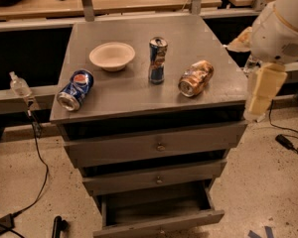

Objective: Place orange can into bottom drawer

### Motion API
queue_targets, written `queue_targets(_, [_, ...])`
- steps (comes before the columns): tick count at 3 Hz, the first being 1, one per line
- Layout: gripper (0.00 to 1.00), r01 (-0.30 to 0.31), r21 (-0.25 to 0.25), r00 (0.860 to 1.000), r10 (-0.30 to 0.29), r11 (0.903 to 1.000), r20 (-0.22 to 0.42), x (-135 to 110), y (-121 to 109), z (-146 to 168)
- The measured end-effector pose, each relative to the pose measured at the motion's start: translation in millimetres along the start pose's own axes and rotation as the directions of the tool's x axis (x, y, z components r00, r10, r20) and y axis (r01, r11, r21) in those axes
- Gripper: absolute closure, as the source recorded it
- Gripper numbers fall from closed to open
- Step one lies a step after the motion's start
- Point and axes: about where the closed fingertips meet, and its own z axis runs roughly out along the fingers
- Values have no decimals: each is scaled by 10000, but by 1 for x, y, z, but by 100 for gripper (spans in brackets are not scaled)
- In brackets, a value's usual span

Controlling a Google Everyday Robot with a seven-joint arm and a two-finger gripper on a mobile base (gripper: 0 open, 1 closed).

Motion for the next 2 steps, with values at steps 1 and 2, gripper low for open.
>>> queue_targets(1, [0, 1928, -118, 9810, -1925, 9812, 245, -5, -46, 26])
queue_targets(2, [0, 2849, 71, 9579, -2850, 9585, 331, -8, -57, 28])
